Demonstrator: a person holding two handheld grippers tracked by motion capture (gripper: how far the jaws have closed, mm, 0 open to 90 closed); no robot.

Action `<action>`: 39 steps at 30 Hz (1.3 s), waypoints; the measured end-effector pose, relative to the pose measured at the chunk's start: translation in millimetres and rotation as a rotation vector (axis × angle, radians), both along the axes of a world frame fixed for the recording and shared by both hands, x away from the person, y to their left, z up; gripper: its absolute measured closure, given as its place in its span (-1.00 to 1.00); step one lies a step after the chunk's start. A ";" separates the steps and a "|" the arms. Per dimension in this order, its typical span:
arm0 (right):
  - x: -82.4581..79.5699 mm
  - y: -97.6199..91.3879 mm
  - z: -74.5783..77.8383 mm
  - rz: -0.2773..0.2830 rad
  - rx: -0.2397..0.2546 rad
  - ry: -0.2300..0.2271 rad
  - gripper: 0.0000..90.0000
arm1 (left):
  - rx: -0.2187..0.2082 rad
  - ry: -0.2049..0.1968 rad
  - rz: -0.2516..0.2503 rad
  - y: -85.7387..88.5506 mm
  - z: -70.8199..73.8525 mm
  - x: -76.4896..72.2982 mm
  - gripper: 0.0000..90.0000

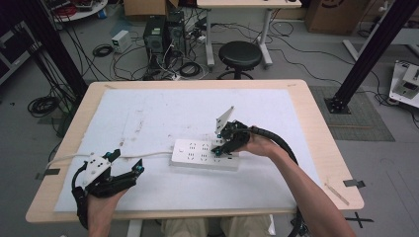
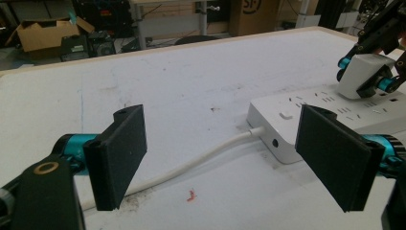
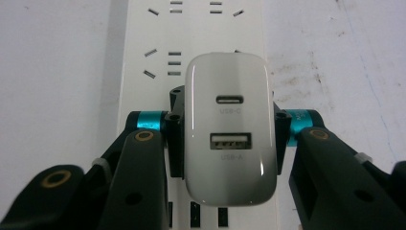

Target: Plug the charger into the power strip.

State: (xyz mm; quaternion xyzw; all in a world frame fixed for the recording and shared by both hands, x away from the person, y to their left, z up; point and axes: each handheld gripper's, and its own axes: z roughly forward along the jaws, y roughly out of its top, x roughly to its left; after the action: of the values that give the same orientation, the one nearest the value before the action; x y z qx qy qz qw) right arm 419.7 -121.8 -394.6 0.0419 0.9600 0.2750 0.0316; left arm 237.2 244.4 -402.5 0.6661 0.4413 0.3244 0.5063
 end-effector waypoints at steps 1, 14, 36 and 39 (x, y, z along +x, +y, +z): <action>0.0 0.0 0.0 0.000 0.000 0.000 0.42 | 0.000 0.000 0.000 0.0 0.0 0.0 -0.60; 8.6 -5.2 -5.2 -0.004 0.056 0.066 0.42 | 0.010 0.007 0.007 1.6 -0.5 -1.8 -0.60; 4.8 -8.3 -12.2 -0.013 0.096 0.041 0.42 | 0.008 0.013 0.007 1.7 -3.7 -1.7 -0.59; 1.6 -9.4 -13.8 -0.017 0.113 0.018 0.42 | 0.008 0.014 0.008 1.8 -3.8 -2.1 -0.58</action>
State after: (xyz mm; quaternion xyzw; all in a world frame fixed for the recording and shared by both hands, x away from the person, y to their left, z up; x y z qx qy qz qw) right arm 421.3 -131.1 -408.4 0.0543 0.9427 0.3283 0.0230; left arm 235.1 246.2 -406.3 0.6686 0.4462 0.3234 0.4994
